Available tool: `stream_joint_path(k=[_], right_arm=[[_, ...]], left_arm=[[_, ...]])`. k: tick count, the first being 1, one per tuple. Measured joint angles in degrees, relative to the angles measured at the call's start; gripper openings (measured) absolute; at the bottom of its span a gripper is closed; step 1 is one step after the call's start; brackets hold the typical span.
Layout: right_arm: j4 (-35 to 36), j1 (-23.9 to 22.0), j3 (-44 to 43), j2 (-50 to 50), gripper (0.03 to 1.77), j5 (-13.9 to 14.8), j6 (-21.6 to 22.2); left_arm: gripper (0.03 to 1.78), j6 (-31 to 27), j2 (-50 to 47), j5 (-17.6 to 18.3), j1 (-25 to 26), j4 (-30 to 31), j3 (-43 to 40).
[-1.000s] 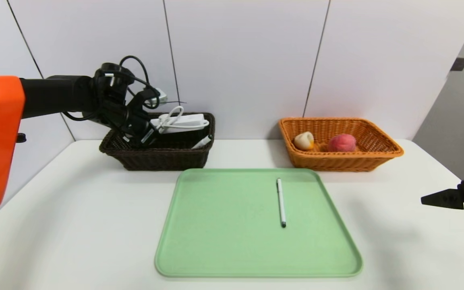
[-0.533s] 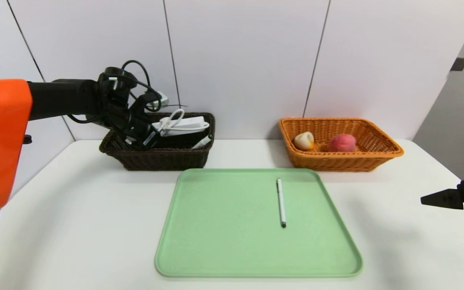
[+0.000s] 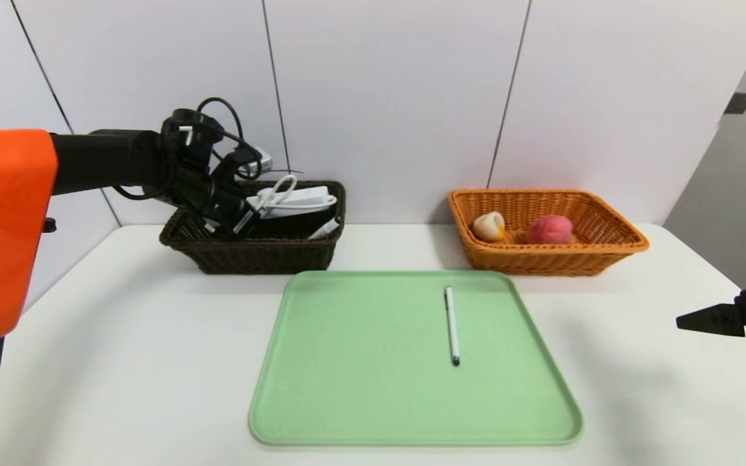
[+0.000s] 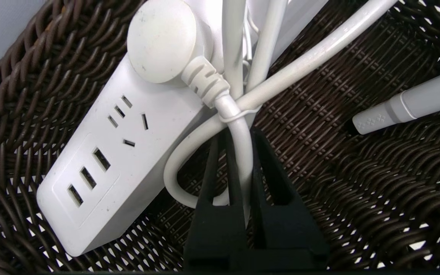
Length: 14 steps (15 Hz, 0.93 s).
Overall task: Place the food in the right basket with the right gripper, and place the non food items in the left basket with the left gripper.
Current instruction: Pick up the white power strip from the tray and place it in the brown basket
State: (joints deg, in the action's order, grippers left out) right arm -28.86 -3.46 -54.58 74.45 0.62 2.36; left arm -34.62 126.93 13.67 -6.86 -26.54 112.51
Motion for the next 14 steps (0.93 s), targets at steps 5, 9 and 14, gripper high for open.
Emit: stream_joint_path(k=[5,9,14], right_arm=[[0.0,0.0,-0.4,-0.1,1.71,0.0,0.0],[0.0,0.0,-0.5,-0.2,1.71,0.3,-0.1],[-0.1,0.0,-0.4,-0.3,1.71,0.3,0.0]], left_arm=[[0.12,0.2,0.0,-0.7,0.0,0.0,0.0],[0.76,0.4,0.0,-2.2,0.0,-0.1,0.0],[1.21,4.7,-1.0,-2.2,-0.6,1.8,0.0]])
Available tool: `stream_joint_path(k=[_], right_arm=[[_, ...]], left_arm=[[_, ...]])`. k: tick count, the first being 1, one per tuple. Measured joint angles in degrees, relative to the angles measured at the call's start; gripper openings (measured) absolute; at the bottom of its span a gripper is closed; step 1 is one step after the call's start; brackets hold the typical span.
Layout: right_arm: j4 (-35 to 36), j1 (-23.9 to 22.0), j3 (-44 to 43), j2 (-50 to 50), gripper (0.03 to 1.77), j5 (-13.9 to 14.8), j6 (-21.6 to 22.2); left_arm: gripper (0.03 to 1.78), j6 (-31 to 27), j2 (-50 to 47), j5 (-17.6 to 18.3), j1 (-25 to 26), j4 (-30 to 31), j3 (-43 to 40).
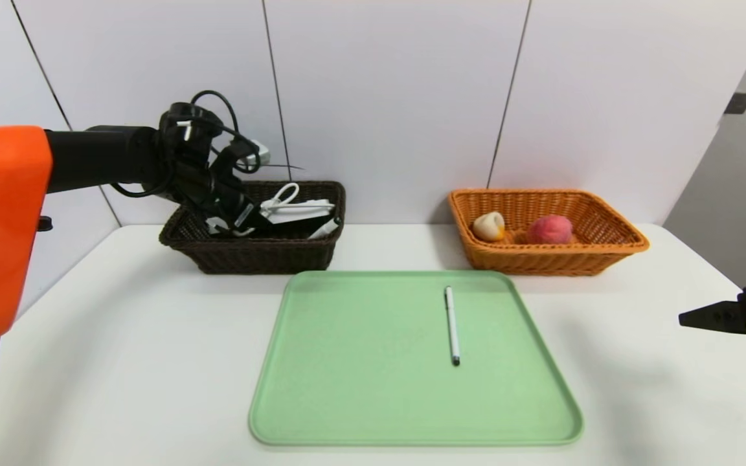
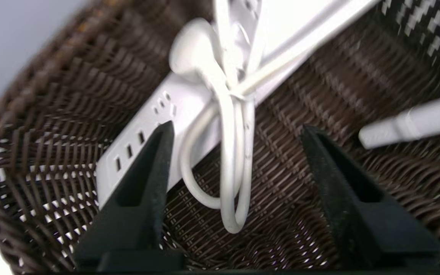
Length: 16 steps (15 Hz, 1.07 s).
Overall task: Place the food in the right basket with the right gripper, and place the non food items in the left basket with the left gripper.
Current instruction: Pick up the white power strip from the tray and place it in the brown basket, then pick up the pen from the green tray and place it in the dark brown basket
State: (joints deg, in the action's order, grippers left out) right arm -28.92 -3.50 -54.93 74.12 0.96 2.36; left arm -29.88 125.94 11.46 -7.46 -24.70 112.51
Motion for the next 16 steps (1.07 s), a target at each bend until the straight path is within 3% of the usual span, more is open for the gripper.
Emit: stream_joint_path(k=[3,5,7,11,14,16], right_arm=[[0.0,0.0,0.3,-0.1,1.71,0.0,0.0],[0.0,0.0,0.4,0.0,1.71,0.0,0.0],[0.0,0.0,0.4,0.1,1.71,0.0,0.0],[0.0,0.0,0.5,0.1,1.71,0.0,0.2],[0.0,0.0,0.5,0.0,1.71,-0.1,0.4],[0.0,-0.1,0.5,-0.1,1.71,-0.3,0.7]], left_arm=[[1.37,11.2,-3.1,-0.4,-2.9,4.9,0.2],[1.44,19.3,-6.2,-4.7,-7.5,4.6,0.2],[1.5,28.0,-9.6,-9.6,-13.3,1.3,0.1],[1.58,45.1,-14.1,-10.8,-24.8,-8.7,-0.1],[1.62,51.6,-15.3,-12.1,-32.2,-9.4,-0.2],[1.64,53.6,-14.7,-17.4,-36.6,-9.1,-0.2]])
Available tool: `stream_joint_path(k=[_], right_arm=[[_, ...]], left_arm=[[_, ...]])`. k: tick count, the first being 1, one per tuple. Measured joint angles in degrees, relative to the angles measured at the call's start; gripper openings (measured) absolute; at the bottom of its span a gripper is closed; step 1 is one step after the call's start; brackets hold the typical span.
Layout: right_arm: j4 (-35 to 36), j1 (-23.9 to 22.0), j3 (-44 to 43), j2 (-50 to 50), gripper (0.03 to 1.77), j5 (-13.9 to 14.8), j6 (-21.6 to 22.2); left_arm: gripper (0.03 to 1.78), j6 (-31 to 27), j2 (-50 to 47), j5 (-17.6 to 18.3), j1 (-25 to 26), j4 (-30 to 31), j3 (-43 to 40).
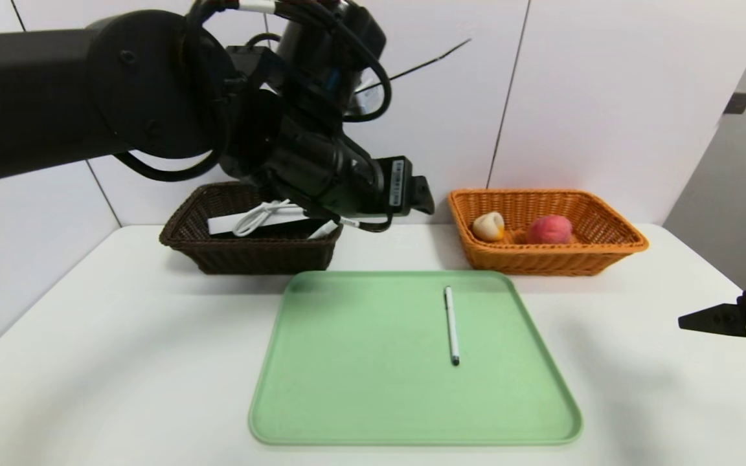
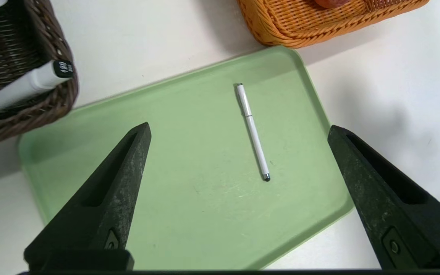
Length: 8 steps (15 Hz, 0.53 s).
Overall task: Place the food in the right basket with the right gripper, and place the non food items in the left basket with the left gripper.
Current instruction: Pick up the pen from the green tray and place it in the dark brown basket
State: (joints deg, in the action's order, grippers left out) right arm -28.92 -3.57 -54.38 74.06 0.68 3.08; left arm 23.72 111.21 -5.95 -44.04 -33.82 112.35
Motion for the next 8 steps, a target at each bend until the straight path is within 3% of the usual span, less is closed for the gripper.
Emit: stream_joint_path(k=[2,5,8], right_arm=[[0.7,0.0,-0.4,-0.2,1.71,-1.6,-0.3],[8.4,0.5,-1.0,0.2,1.71,-4.0,-1.5],[13.0,0.9,-0.7,1.3,1.71,-3.5,-7.6]], left_arm=[[1.66,2.0,1.7,-6.6,-3.9,-0.1,0.0],[1.67,1.7,4.1,-9.0,-7.4,-0.1,0.1],[1.67,1.6,7.6,-12.8,-9.3,0.0,0.1]])
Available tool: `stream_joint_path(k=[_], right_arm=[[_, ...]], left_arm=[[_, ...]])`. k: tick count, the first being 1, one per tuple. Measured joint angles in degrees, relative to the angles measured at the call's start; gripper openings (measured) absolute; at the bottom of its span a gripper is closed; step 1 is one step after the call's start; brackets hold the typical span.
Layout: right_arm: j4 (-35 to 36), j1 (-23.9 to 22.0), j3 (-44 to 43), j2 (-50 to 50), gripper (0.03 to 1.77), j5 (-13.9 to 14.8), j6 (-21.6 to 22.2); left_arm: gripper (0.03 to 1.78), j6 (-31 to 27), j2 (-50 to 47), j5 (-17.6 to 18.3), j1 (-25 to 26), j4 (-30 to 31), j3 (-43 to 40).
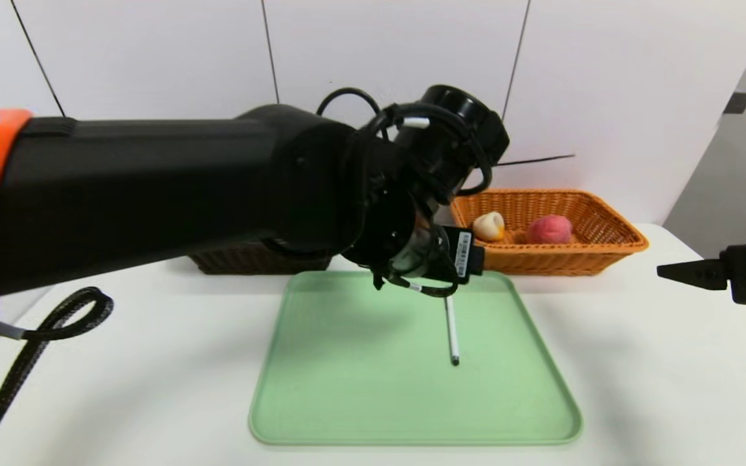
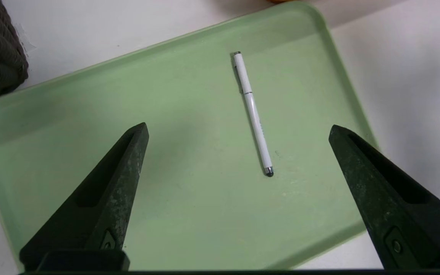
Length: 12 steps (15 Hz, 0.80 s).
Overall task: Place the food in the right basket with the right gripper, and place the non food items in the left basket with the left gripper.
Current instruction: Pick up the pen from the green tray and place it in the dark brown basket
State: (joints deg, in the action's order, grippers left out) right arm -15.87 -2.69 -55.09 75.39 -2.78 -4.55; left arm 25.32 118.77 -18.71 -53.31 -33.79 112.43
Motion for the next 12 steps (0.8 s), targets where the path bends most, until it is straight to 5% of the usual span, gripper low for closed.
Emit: stream_joint_path(k=[7,12], right_arm=[[0.1,0.1,3.2,0.3,1.71,2.0,0.1],[0.2,0.1,4.9,-0.5,1.71,2.8,0.1]], left_arm=[[1.69,1.2,5.7,-7.4,-4.7,-1.8,0.5],[1.69,8.1,9.0,-13.2,-6.5,-1.3,0.6]])
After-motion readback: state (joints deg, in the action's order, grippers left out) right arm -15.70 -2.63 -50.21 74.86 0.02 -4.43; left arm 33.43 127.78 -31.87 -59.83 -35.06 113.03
